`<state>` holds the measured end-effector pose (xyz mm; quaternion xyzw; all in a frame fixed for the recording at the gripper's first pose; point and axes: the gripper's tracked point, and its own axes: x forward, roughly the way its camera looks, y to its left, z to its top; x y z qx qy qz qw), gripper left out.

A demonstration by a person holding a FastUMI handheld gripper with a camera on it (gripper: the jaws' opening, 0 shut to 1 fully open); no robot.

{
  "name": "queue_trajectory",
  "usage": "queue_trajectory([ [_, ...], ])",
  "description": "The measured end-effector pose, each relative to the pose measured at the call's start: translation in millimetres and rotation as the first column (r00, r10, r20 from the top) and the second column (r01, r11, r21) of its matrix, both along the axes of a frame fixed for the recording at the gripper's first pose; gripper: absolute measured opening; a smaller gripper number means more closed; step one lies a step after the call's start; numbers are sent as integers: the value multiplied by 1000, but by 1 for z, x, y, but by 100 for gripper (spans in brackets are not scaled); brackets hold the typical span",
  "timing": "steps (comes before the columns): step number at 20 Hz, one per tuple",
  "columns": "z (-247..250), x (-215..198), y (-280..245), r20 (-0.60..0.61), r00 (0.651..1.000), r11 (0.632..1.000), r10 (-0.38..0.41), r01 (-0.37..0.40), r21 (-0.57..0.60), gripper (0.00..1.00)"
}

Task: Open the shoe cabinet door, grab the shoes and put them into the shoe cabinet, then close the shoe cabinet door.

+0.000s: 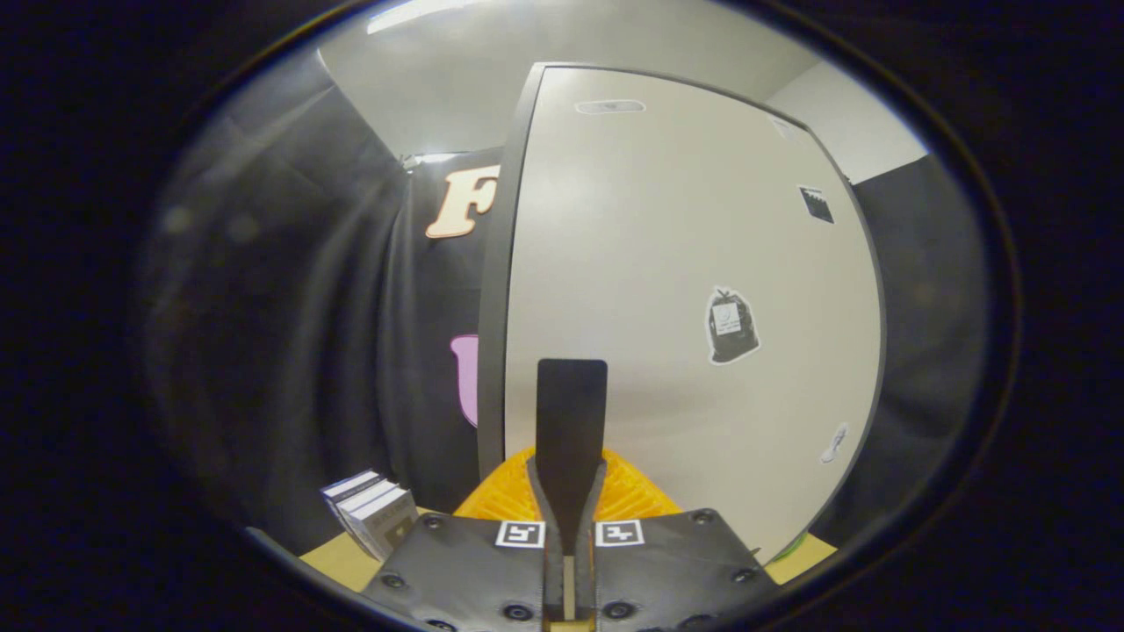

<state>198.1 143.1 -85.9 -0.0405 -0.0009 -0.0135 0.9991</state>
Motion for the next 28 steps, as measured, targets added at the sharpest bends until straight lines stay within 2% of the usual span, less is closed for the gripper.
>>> queue_trajectory([
  [5,1,-22,0,-12,998,997,67,-67,23,6],
  [10,3,-64,-6,-23,988,987,155,-154,47,6],
  [18,13,-144,-47,-45,961,961,271,-269,60,6],
  [23,20,-185,-86,-56,957,958,284,-280,58,6],
  [28,28,-219,-143,-57,971,972,233,-231,39,6],
])
